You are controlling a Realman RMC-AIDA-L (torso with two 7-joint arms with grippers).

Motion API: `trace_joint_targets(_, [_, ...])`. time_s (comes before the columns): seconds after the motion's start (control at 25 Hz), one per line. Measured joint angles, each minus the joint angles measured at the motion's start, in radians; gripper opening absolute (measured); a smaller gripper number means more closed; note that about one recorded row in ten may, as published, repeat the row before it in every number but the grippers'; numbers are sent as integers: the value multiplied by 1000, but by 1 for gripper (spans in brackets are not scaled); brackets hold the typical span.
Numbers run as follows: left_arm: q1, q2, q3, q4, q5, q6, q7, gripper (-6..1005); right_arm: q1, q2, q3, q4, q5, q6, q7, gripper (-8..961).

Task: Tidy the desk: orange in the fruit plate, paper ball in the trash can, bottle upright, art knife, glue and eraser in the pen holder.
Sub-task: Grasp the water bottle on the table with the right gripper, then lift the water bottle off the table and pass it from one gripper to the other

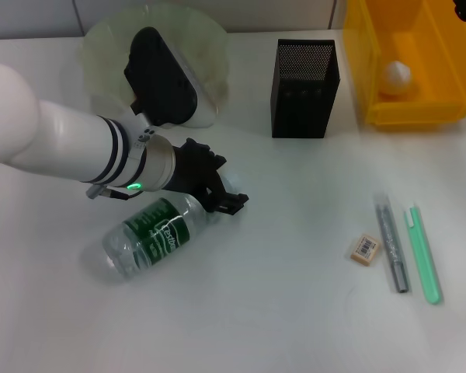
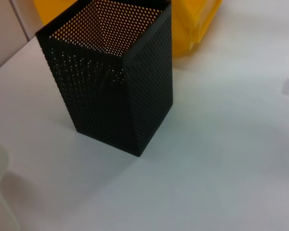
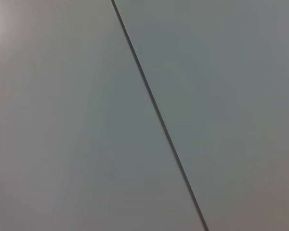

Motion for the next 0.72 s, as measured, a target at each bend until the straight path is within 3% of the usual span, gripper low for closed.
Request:
trace_joint_targets(0.12, [-3, -1, 8, 1, 2, 3, 3, 841, 0, 0, 1, 0, 0, 0, 0, 744])
trace_joint_targets(0.44, [-6, 0, 9, 16, 51, 13, -7, 469, 1, 0, 6, 2, 1, 1, 0, 744])
trace_joint_targets(0.72, [-6, 0, 6, 45, 69, 39, -13, 469, 2, 0, 8, 1, 1, 1, 0, 744])
